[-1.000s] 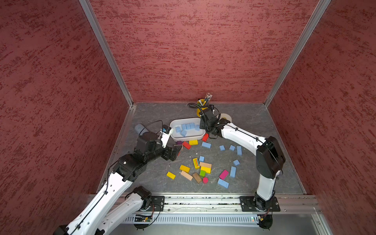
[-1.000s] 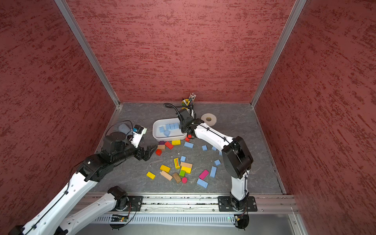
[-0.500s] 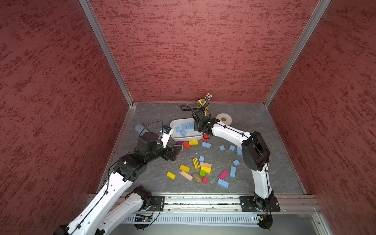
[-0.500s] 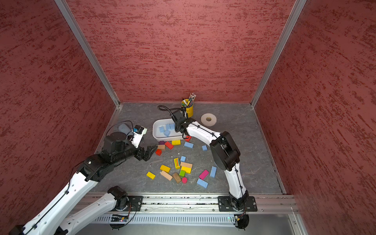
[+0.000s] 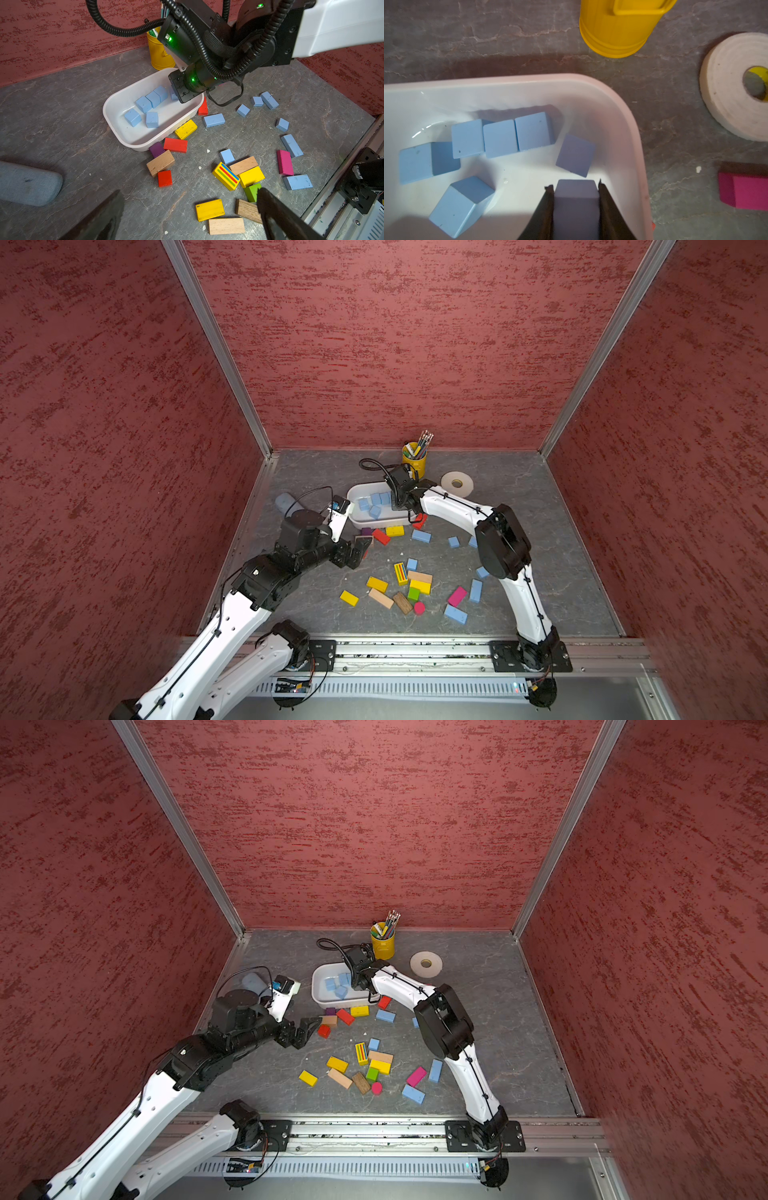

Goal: Pick out the blue building blocks
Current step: Place the building block in the storage box.

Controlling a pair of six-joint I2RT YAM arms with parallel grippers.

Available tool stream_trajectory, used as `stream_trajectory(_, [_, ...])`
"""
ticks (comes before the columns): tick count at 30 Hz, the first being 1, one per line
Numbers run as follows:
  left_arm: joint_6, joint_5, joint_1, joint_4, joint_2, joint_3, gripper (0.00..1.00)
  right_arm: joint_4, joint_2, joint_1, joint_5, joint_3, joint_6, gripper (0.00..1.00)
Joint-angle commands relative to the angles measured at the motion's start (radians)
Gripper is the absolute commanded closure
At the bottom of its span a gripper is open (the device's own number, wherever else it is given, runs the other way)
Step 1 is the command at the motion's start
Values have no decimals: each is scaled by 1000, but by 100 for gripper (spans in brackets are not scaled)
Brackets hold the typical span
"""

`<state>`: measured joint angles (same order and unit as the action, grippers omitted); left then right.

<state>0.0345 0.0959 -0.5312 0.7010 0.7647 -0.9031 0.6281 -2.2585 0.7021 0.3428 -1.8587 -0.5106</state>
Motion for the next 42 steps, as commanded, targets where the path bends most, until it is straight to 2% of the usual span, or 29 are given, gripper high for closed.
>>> stream_trajectory(1, [6, 5, 7, -11, -13, 7, 0, 34, -30, 8, -7, -48, 7, 79])
stream_trajectory(25, [7, 6, 8, -9, -14, 7, 1, 116, -242, 6, 115, -335, 35, 75])
stream_trajectory(30, [6, 5, 8, -9, -14, 7, 0, 117, -253, 6, 122, -356, 33, 74])
stream_trajectory(37, [6, 5, 8, -11, -13, 7, 0, 125, -246, 7, 121, -364, 34, 51])
stream_trajectory(42, [6, 5, 10, -11, -13, 8, 0, 130, -220, 6, 105, -369, 29, 45])
